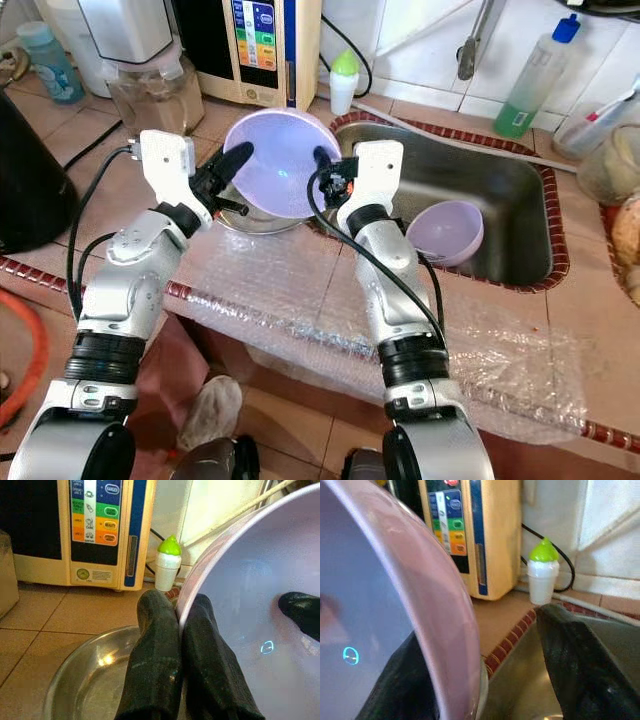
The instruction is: Kitchen organization
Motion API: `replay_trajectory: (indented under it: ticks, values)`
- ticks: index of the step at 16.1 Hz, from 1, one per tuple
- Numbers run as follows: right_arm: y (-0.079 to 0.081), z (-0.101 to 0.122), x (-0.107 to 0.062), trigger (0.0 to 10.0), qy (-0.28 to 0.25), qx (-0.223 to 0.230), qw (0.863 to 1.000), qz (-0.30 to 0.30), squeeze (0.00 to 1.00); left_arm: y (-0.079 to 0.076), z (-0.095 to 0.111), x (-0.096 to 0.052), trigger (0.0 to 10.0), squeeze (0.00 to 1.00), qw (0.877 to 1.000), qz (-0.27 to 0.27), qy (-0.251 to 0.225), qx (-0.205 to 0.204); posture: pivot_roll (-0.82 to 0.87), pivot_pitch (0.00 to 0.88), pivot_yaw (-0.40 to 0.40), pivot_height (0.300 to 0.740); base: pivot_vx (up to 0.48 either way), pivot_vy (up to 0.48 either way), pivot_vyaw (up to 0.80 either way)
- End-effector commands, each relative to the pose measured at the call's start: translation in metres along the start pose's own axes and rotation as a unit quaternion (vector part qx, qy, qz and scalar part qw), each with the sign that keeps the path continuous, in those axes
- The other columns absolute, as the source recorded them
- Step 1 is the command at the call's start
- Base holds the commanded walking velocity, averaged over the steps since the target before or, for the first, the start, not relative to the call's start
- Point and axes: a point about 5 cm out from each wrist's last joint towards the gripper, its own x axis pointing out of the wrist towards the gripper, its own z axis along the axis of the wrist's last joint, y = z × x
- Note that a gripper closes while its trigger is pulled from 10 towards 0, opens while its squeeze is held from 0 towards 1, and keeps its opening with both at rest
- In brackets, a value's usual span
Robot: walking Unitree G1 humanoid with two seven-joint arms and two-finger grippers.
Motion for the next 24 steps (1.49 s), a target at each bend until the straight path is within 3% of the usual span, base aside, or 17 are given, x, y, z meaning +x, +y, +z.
replay_trajectory:
  ticks: [1,19,20,21,22,23,24]
  values:
    - [-0.012,0.001,0.002,0.0,0.000,-0.001,1.000,-0.030,0.00,-0.001,0.005,-0.002,0.0,0.00,1.000,-0.003,-0.015,0.009,-0.11,0.057,-0.028,0.740,0.000,0.000,0.00]
    - [-0.017,-0.003,0.005,0.0,-0.004,0.020,0.999,-0.047,0.00,0.010,-0.005,0.000,0.0,0.00,0.999,0.032,0.004,0.021,-0.12,0.047,-0.011,0.740,0.000,0.000,0.00]
    - [-0.016,-0.003,0.005,0.0,-0.004,0.022,0.999,-0.047,0.00,0.010,-0.005,0.000,2.2,0.00,0.999,0.031,0.008,0.028,-0.12,0.054,-0.012,0.740,0.000,0.000,0.00]
    - [-0.016,-0.004,0.004,0.0,-0.004,0.023,0.999,-0.047,0.00,0.010,-0.005,-0.001,3.3,0.00,0.999,0.031,0.008,0.029,-0.12,0.054,-0.012,0.740,0.000,0.000,0.00]
    - [-0.015,-0.003,0.004,0.0,-0.006,0.026,0.999,-0.048,0.00,0.011,-0.006,-0.001,10.0,0.56,0.999,0.029,0.009,0.027,-0.12,0.053,-0.013,0.740,0.000,0.000,0.00]
    - [-0.017,-0.002,0.005,0.0,-0.011,0.030,0.998,-0.052,0.00,0.009,-0.005,-0.001,10.0,1.00,0.999,0.020,0.009,0.030,-0.11,0.052,-0.014,0.740,0.000,0.000,0.00]
    - [-0.023,0.003,0.007,0.0,-0.023,0.031,0.997,-0.071,0.00,0.006,-0.002,-0.001,10.0,1.00,0.999,0.003,0.006,0.045,-0.11,0.054,-0.015,0.740,0.000,0.000,0.00]
